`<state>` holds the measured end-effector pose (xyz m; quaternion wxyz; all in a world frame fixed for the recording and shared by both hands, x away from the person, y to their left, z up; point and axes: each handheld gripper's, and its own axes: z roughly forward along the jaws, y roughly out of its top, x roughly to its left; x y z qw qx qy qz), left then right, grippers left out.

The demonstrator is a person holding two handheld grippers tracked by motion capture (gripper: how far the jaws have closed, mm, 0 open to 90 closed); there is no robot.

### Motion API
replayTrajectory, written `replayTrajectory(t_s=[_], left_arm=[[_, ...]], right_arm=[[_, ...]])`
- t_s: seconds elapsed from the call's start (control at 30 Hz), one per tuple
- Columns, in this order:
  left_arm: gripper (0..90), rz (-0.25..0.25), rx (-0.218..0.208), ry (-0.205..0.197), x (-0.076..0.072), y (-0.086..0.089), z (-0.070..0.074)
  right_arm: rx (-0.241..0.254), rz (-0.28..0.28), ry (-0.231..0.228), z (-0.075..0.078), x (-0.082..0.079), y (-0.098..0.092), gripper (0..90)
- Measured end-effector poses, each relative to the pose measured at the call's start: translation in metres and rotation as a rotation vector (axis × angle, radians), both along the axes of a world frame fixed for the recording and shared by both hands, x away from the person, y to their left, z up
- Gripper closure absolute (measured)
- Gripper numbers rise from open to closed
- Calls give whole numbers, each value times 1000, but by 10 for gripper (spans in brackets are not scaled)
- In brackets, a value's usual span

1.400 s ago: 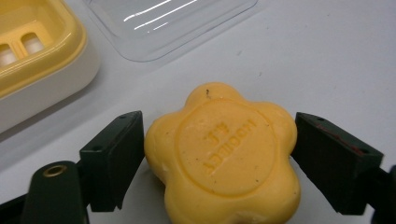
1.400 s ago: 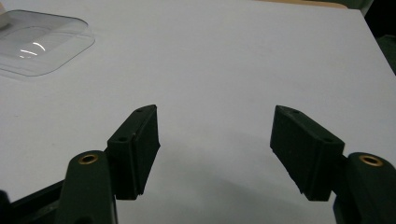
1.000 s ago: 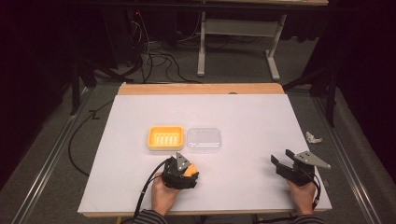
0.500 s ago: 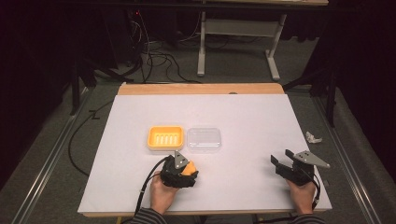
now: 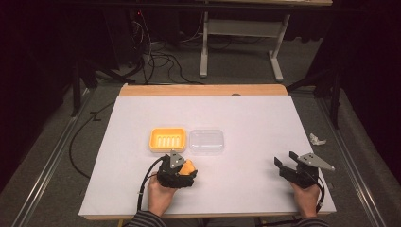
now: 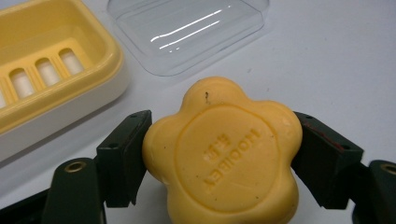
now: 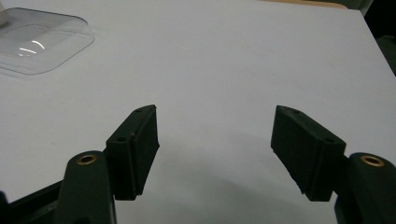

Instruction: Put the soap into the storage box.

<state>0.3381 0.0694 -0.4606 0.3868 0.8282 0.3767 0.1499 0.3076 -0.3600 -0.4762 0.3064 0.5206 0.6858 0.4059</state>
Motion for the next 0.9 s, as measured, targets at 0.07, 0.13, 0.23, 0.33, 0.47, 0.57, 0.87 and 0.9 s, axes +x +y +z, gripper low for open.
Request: replayTrajectory(t_s=[0.07,0.13,0.23,0.33,0.47,0.57,0.87,0.9], left_arm=[[262,10,0,7,1,3,2],[262,17,-1,7,1,4,4],[262,21,-20,-5,1,6,8],[262,21,-33,-6,3,8,13],[262,19,-32,-16,4,11,18],[263,11,-56,-31,5,15,24],[263,27,-77,-33,11,25,35],[263,28,-78,-34,11,26,36]], right_arm=[[5,0,-2,0,0,0,324],[4,3,-3,0,-1,0,325],[-1,3,-1,0,0,0,323],[-3,2,1,0,0,0,320],[-1,0,0,0,0,0,319],[1,-9,4,0,0,0,316],[12,-7,2,0,0,-1,315],[10,-6,3,0,0,-1,315]])
